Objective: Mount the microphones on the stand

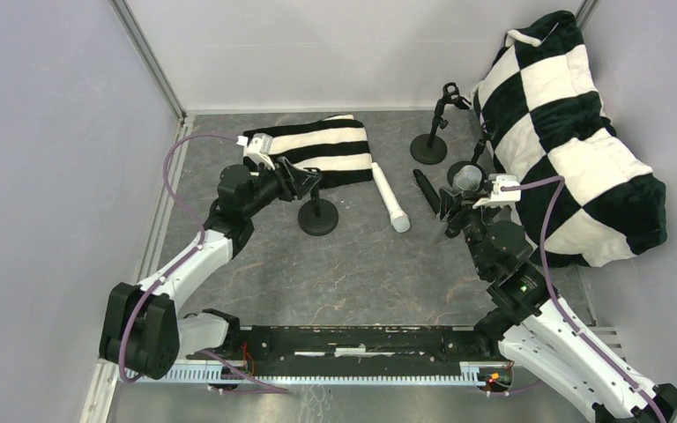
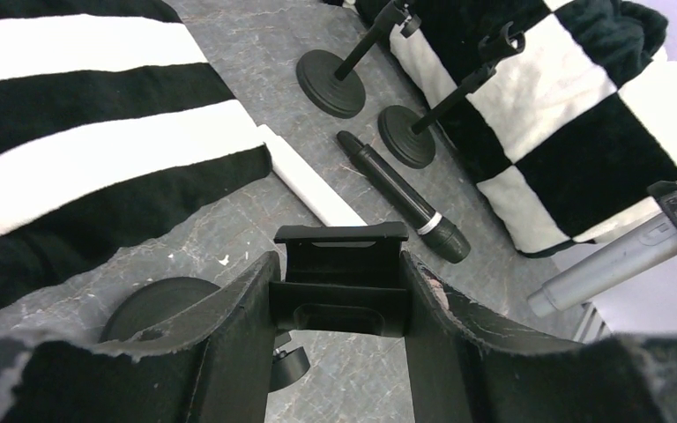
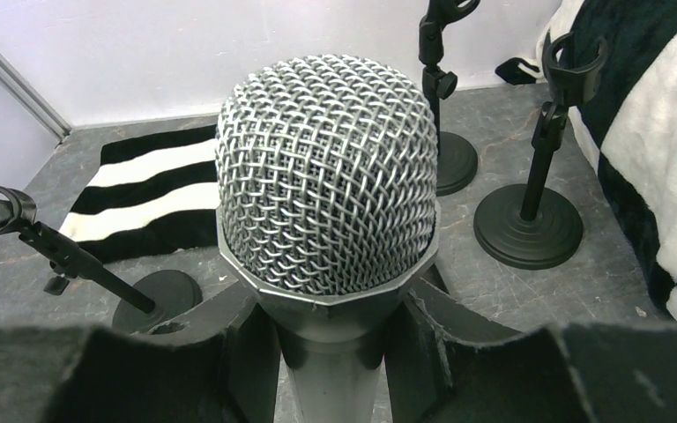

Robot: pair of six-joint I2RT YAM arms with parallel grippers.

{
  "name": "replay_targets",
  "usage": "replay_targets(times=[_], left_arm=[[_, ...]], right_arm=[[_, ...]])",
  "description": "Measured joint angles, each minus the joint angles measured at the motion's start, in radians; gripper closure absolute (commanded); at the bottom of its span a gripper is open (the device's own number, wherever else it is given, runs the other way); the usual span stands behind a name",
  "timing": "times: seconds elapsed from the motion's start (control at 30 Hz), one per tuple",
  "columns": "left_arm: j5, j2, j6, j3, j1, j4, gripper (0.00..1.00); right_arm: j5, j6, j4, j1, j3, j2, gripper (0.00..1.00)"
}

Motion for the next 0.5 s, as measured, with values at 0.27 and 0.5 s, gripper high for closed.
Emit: replay_targets(times=[0.27, 0.5], left_arm=[[-0.005, -0.017, -0.049, -0.021, -0.001, -0.009, 0.01], [-0.058, -0.017, -0.009, -0.013, -0.002, -0.114, 0.0]], right_arm=[[-0.011, 0.016, 0.001, 0.0, 0.0, 0.004, 1.0], [-0.013, 0.016, 0.0, 0.0, 0.0, 0.005, 1.0]])
